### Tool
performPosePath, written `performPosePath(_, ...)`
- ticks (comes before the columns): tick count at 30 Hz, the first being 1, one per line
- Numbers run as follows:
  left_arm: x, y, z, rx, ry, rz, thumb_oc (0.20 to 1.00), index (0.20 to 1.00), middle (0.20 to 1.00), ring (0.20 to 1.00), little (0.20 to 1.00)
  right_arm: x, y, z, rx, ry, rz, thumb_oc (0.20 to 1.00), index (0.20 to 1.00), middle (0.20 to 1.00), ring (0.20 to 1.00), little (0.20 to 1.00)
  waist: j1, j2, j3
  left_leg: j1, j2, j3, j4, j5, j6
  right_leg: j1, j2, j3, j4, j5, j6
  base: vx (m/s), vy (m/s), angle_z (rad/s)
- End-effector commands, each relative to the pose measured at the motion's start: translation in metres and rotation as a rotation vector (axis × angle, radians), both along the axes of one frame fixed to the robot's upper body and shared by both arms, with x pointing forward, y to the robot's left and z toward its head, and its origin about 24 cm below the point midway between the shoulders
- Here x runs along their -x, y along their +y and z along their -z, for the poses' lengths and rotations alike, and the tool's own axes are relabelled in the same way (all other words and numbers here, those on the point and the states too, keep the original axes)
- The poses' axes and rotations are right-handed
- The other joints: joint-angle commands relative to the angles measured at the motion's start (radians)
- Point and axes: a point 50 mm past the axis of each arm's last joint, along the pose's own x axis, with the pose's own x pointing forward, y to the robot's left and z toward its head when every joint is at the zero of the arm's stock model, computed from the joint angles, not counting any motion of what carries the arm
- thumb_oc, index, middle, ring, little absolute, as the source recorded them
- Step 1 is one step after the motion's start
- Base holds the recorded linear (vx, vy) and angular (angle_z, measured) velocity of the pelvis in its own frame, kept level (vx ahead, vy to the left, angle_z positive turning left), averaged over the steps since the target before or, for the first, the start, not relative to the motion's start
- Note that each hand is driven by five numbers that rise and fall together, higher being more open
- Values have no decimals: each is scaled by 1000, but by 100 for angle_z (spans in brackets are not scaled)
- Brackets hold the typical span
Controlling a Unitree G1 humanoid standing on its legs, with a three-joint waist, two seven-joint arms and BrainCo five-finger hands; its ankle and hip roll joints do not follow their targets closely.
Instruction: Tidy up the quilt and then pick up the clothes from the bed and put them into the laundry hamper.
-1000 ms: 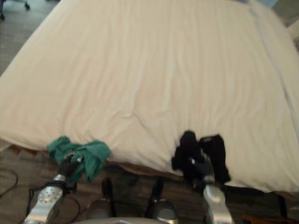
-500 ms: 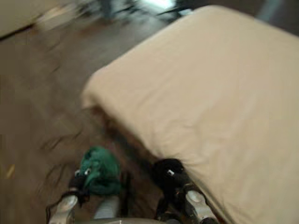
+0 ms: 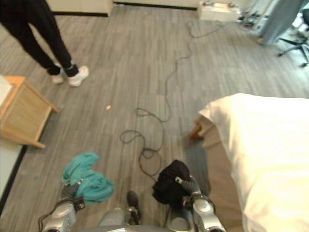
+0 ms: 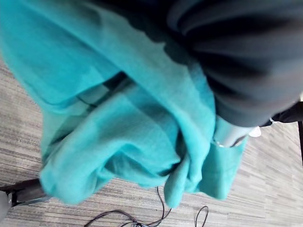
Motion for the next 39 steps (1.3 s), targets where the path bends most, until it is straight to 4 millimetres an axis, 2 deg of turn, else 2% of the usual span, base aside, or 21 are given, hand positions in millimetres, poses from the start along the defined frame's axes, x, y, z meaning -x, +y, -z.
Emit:
performPosePath(1, -8, 14, -5, -96, 3, 56, 200, 200, 200, 200, 200, -1, -18, -1, 9, -17, 93, 200, 200, 200, 200, 200, -43, -51, 7, 42, 67, 35, -59, -23, -109, 183, -1, 81, -295, 55, 67, 164, -73, 202)
performPosePath(4, -4, 10, 0, -87, 44, 95, 200, 200, 200, 200, 200, 2, -18, 2, 17, 10, 82, 200, 200, 200, 200, 200, -24, -66, -9, 60, 54, 20, -51, -34, -106, 228, -24, 67, -342, 82, 75, 126, -50, 181)
performPosePath(5, -3, -44, 27, -368, 330, 713, 200, 200, 200, 200, 200, 21, -25, 29, 236, 250, -102, 200, 200, 200, 200, 200, 98, -59, -11, 118, -14, -314, -59, -67, -101, 328, 71, 11, -409, 38, 32, 108, -32, 70)
performPosePath(12, -14, -45, 20, -298, 249, 609, 200, 200, 200, 200, 200, 9, -24, 21, 219, 177, -93, 200, 200, 200, 200, 200, 98, -47, 2, 120, 7, -315, -10, -86, -120, 346, 87, 6, -420, 17, 11, 84, -104, 27)
performPosePath(14, -20, -39, 13, -286, 197, 576, 200, 200, 200, 200, 200, 0, -34, 13, 225, 126, -45, 200, 200, 200, 200, 200, 118, -50, 28, 33, 21, -286, 195, -53, -165, 372, 94, -2, -437, 13, -6, 25, -132, 6)
performPosePath(15, -20, -39, 13, -286, 197, 576, 200, 200, 200, 200, 200, 0, -34, 13, 225, 126, -45, 200, 200, 200, 200, 200, 117, -50, 28, 28, 21, -287, 201, -56, -165, 371, 95, -2, -438, 14, -6, -9, -119, 6)
performPosePath(17, -27, -36, 7, -284, 146, 550, 200, 200, 200, 200, 200, -11, -45, 1, 237, 55, -5, 200, 200, 200, 200, 200, 139, -52, 70, -106, 60, -260, 415, 71, -180, 397, 91, -18, -451, 20, -23, -12, -147, 6)
performPosePath(20, -29, -34, 3, -269, 117, 528, 200, 200, 200, 200, 200, -27, -54, -12, 248, -12, 31, 200, 200, 200, 200, 200, 158, -63, 81, -226, 95, -171, 526, 46, -156, 421, 90, -29, -477, 7, -32, 120, -141, 11)
performPosePath(23, -17, -32, 8, -251, 146, 521, 200, 200, 200, 200, 200, -31, -51, -18, 223, -58, 29, 200, 200, 200, 200, 200, 172, -64, 64, -252, 62, -100, 370, -28, -126, 463, 92, -15, -501, -19, -17, 341, 52, -39)
performPosePath(24, -14, -33, 10, -244, 153, 515, 200, 200, 200, 200, 200, -31, -50, -17, 231, -54, 22, 200, 200, 200, 200, 200, 182, -57, 52, -255, 36, -92, 286, -10, -121, 471, 101, -9, -504, -29, -10, 590, 196, -25)
performPosePath(25, -11, -33, 12, -233, 162, 498, 200, 200, 200, 200, 200, -28, -48, -14, 240, -35, 15, 200, 200, 200, 200, 200, 198, -43, 35, -261, 18, -70, 115, 58, -131, 498, 125, 5, -506, -54, 1, 610, 187, -9)
performPosePath(26, -9, -31, 13, -232, 170, 487, 200, 200, 200, 200, 200, -27, -48, -12, 249, -26, 18, 200, 200, 200, 200, 200, 202, -43, 29, -278, 15, -33, 59, 67, -132, 511, 129, 1, -506, -69, 7, 472, 140, 14)
performPosePath(30, -3, -25, 16, -213, 200, 432, 200, 200, 200, 200, 200, -27, -38, -6, 199, -1, 31, 200, 200, 200, 200, 200, 219, -68, -1, -274, 3, 27, -42, 62, -100, 554, 132, 22, -483, -97, 24, 454, 137, -6)
performPosePath(31, -3, -22, 17, -208, 211, 414, 200, 200, 200, 200, 200, -23, -31, -2, 169, 14, 27, 200, 200, 200, 200, 200, 221, -74, -12, -266, 5, 24, -39, 95, -90, 549, 133, 28, -451, -95, 28, 607, 166, -60)
performPosePath(32, -3, -17, 16, -201, 213, 374, 200, 200, 200, 200, 200, -23, -24, 1, 144, 22, 25, 200, 200, 200, 200, 200, 230, -93, -23, -258, -5, 19, -29, 103, -79, 544, 128, 33, -411, -85, 41, 555, 148, -66)
performPosePath(33, 0, -14, 18, -199, 233, 350, 200, 200, 200, 200, 200, -24, -16, 3, 122, 24, 22, 200, 200, 200, 200, 200, 242, -121, -29, -248, -19, 20, -18, 92, -67, 526, 123, 34, -332, -33, 81, 546, 164, -37)
performPosePath(35, 8, -8, 21, -198, 267, 339, 200, 200, 200, 200, 200, -20, -13, 7, 89, 45, 40, 200, 200, 200, 200, 200, 240, -142, -23, -190, -28, 15, -1, 47, -47, 448, 112, 29, -119, 83, 195, 466, 101, -28)
performPosePath(36, 10, -7, 22, -206, 280, 349, 200, 200, 200, 200, 200, -21, -11, 6, 82, 43, 36, 200, 200, 200, 200, 200, 235, -136, -21, -167, -4, 18, 6, 33, -54, 404, 121, 18, -17, 166, 195, 653, 81, -39)
performPosePath(37, 10, -4, 22, -243, 303, 381, 200, 200, 200, 200, 200, -33, -11, 0, 77, 11, 40, 200, 200, 200, 200, 200, 202, -96, -4, -78, 20, -11, -25, 9, -41, 281, 125, -7, 198, 258, 195, 511, 52, -14)
performPosePath(38, 9, -5, 22, -242, 302, 381, 200, 200, 200, 200, 200, -33, -11, 0, 77, 11, 40, 200, 200, 200, 200, 200, 203, -93, -8, -82, 24, -10, -24, 10, -42, 277, 129, -6, 196, 262, 195, 820, 239, 34)
performPosePath(39, -1, -10, 18, -279, 274, 428, 200, 200, 200, 200, 200, -40, -12, -5, 60, -20, 58, 200, 200, 200, 200, 200, 150, -42, 24, 6, 22, -71, -59, -12, -41, 128, 149, -16, 262, 172, 195, 574, 235, 60)
